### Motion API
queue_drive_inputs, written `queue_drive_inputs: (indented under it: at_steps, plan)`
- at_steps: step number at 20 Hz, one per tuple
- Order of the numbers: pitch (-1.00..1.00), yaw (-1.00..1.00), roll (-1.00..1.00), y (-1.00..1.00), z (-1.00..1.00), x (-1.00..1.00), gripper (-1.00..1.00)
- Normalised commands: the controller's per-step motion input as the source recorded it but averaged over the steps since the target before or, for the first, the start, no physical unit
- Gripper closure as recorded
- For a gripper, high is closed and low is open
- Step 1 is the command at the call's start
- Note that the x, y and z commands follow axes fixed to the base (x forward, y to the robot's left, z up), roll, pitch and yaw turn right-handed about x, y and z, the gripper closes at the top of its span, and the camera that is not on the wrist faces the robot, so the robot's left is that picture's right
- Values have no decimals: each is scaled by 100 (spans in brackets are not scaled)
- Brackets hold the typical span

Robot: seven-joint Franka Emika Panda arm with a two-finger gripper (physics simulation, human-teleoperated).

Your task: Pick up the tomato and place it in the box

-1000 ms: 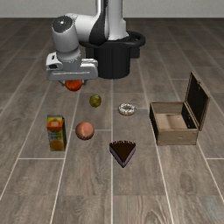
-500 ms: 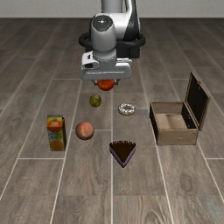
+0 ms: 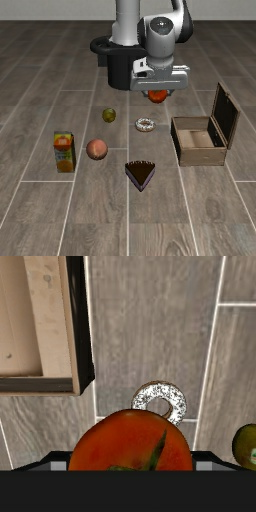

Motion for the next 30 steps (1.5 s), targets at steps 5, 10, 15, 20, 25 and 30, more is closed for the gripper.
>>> queue_drive_inputs:
  at_steps: [5, 10, 15, 20, 25, 30]
  plan:
    - [0, 0, 0, 100, 0, 0, 100]
    - [0, 0, 0, 40, 0, 60, 100]
    - [0, 0, 0, 0, 0, 100, 100]
    - [0, 0, 0, 20, 0, 60, -100]
    - [0, 0, 0, 0, 0, 0, -100]
    - [0, 0, 0, 0, 0, 0, -100]
